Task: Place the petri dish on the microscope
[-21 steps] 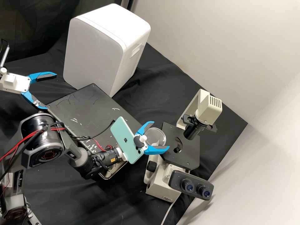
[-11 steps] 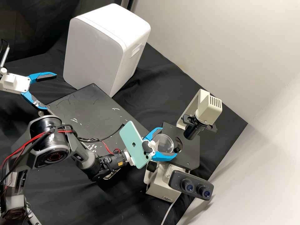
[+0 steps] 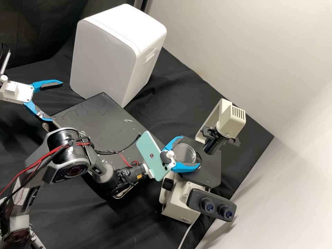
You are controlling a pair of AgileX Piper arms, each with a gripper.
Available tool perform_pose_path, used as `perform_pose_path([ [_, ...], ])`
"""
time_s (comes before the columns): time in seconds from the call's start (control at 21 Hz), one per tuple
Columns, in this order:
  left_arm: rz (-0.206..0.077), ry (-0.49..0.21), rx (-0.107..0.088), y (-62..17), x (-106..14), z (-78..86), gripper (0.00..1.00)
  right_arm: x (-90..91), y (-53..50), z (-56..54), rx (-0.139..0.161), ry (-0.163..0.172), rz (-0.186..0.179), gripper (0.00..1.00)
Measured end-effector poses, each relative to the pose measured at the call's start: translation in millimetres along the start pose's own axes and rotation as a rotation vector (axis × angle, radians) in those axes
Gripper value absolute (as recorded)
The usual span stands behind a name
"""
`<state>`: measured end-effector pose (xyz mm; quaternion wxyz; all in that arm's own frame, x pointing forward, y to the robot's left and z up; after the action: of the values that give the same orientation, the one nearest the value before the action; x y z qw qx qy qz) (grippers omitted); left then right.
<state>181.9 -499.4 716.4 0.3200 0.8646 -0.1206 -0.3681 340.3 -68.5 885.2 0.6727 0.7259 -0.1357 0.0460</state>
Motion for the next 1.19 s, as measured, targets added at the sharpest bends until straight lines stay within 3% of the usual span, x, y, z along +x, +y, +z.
perform_pose_path([
  [0.14,-0.006,0.000,-0.003,-1.4,0.4,-0.1,1.00,9.3,-0.3,2.5,-0.008,-0.007,0.003,0.00],
  [0.24,-0.010,-0.001,-0.005,-2.2,0.6,-0.1,1.00,14.2,-2.2,5.4,-0.030,-0.008,0.002,0.00],
  [0.48,-0.010,-0.001,-0.005,-2.3,0.7,-0.1,1.00,22.1,-3.1,9.4,-0.035,-0.010,0.018,0.00],
  [0.95,-0.010,-0.001,-0.005,-2.3,0.7,-0.1,1.00,25.8,-3.1,15.9,-0.037,0.000,0.039,0.00],
  [1.19,-0.010,-0.001,-0.005,-2.3,0.7,-0.1,1.00,26.1,-3.9,18.2,-0.060,0.006,0.047,0.00],
])
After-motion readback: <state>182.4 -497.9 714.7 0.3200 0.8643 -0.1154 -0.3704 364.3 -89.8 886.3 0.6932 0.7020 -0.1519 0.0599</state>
